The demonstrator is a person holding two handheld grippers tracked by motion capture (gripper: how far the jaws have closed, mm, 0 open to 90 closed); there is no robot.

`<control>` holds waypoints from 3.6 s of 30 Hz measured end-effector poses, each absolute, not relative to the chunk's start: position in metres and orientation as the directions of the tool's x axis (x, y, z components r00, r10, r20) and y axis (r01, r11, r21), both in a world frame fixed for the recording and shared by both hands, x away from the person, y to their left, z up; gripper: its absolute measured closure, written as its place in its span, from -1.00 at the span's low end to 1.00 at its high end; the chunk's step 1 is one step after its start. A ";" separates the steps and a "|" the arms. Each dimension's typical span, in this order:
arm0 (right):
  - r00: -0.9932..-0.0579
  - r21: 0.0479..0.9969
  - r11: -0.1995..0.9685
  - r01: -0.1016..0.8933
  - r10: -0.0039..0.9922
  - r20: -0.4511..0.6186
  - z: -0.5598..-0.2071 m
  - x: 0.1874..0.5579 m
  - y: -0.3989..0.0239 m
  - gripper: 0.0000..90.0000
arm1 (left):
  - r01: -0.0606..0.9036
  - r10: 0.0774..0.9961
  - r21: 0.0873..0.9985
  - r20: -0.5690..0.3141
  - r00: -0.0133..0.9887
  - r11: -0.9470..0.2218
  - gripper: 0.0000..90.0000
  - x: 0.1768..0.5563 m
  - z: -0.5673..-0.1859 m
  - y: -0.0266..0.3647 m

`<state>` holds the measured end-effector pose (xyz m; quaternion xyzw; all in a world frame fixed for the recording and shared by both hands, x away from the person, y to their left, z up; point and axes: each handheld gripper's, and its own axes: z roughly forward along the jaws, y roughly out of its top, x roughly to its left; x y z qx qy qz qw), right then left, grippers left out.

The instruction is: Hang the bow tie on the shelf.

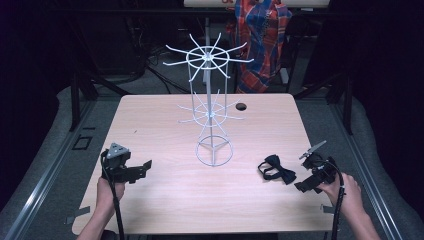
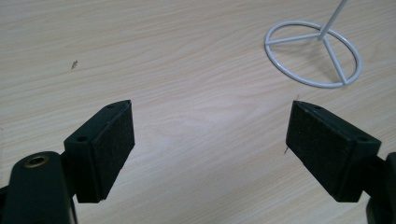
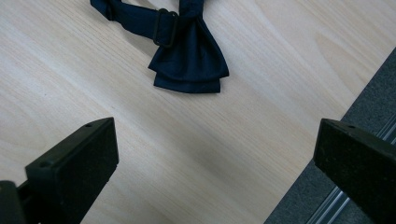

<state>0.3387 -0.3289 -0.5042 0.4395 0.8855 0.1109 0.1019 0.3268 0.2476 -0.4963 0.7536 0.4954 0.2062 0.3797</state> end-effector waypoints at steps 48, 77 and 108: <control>-0.636 0.293 0.613 0.734 0.771 -0.020 -0.524 0.374 -0.285 -0.95 | 0.594 0.901 0.771 -0.064 0.429 -0.228 -0.65 0.327 -0.497 0.246; -0.636 0.216 0.637 0.740 0.767 -0.085 -0.537 0.383 -0.277 0.29 | 0.596 0.902 0.771 -0.068 0.427 -0.224 -0.65 0.327 -0.497 0.247; -0.613 0.287 0.599 0.748 0.789 -0.048 -0.529 0.376 -0.283 0.82 | 0.588 0.902 0.778 -0.066 0.428 -0.222 -0.65 0.325 -0.495 0.248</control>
